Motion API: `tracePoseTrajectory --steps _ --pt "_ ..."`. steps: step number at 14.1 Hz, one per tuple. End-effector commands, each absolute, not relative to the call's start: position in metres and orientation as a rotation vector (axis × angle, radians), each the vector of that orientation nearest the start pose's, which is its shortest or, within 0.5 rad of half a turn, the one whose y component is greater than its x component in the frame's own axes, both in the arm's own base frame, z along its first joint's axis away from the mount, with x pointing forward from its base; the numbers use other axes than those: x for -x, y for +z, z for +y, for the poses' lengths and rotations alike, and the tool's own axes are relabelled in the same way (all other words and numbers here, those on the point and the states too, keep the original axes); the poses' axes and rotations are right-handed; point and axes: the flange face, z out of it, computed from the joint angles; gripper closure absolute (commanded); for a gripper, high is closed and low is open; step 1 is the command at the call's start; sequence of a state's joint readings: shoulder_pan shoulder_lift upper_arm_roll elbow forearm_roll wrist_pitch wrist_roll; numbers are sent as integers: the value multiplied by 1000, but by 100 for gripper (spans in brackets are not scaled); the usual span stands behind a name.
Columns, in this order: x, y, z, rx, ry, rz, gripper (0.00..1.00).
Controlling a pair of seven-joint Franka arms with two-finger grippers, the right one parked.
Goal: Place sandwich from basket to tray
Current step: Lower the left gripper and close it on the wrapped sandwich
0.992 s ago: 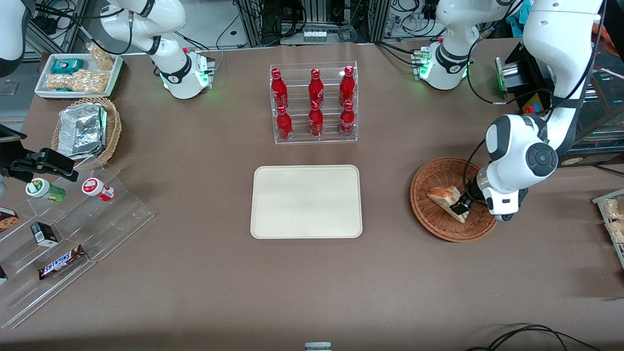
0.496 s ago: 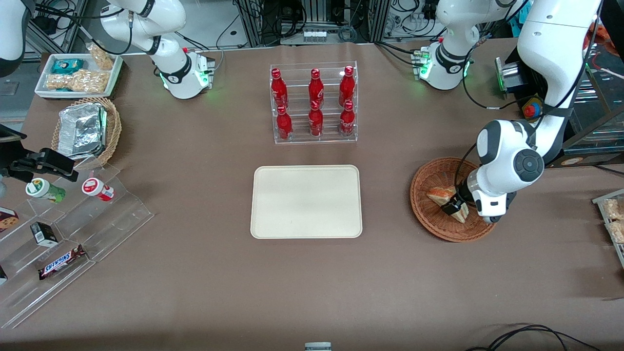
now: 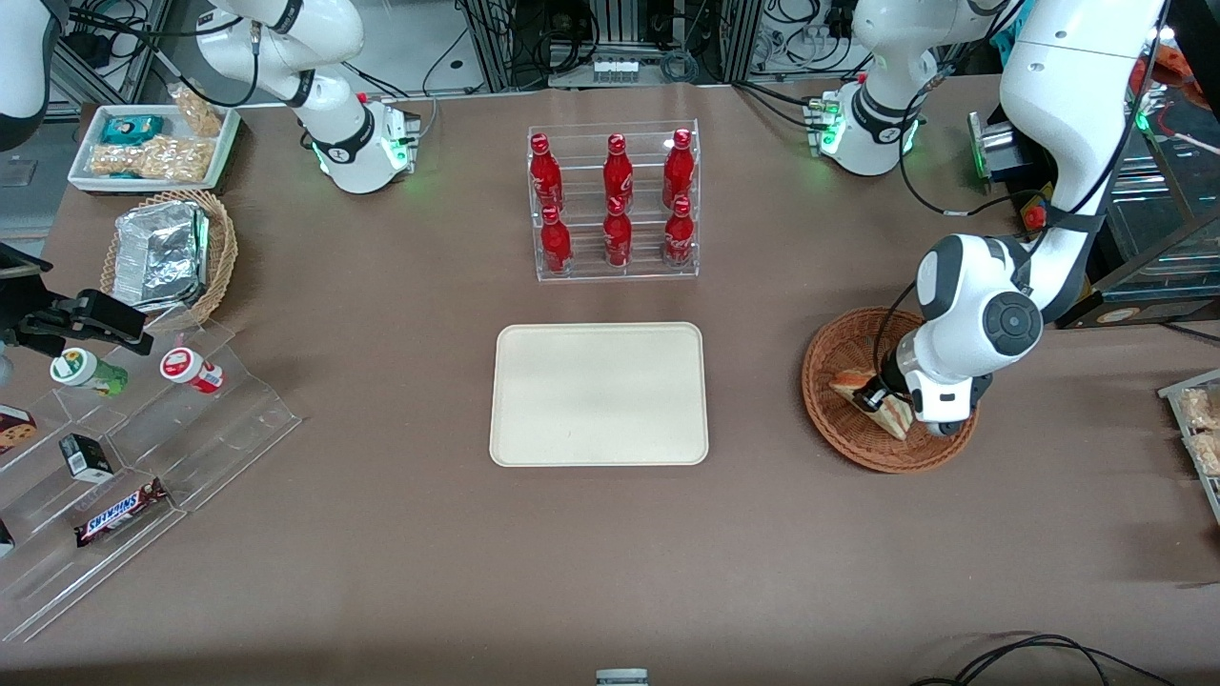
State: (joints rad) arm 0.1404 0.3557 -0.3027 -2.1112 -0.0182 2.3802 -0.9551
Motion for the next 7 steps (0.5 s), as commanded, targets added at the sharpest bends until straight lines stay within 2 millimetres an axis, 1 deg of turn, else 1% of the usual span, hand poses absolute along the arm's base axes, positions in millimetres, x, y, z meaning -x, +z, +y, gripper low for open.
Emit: tracePoseTrajectory --steps 1,2,5,7 --pt "-570 290 -92 2919 162 -1266 98" --pt "-578 308 -95 2916 163 -1240 98" --pt "-595 361 -142 2916 123 -1014 97" --pt "-592 380 -182 2957 127 -809 96"
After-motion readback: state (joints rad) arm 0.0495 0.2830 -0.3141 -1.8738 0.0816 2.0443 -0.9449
